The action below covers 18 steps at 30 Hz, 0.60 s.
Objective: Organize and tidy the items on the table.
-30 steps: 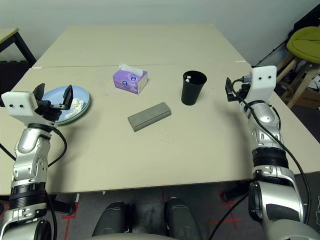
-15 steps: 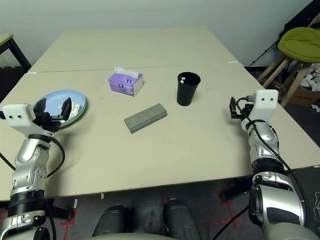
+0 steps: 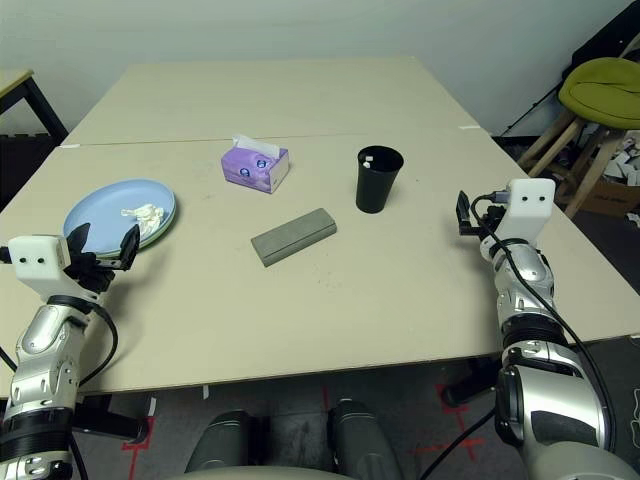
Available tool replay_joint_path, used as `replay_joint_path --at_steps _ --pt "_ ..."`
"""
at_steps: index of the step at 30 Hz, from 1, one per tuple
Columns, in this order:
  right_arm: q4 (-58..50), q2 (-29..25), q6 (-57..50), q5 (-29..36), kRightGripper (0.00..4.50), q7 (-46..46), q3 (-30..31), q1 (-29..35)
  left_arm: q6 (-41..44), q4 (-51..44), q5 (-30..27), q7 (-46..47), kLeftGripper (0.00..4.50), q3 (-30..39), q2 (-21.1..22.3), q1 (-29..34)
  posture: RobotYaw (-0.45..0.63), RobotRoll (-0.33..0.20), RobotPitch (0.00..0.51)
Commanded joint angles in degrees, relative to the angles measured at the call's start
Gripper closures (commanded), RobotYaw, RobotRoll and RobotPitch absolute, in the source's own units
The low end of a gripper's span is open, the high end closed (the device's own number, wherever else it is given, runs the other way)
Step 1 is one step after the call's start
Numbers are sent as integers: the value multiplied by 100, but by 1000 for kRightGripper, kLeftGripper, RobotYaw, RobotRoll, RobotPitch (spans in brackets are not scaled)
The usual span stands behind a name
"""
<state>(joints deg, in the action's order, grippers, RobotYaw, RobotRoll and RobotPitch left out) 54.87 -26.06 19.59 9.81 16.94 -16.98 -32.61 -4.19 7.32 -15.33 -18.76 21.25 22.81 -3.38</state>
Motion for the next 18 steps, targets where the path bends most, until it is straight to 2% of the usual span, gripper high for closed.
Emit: replay_joint_path --at_steps 1,18 --pt "77 58 118 146 29 119 -105 83 226 -141 22 -1 0 -83 48 32 57 0 40" --pt "251 114 -119 392 29 402 -237 71 463 -392 -3 228 0 52 -32 144 82 0 27"
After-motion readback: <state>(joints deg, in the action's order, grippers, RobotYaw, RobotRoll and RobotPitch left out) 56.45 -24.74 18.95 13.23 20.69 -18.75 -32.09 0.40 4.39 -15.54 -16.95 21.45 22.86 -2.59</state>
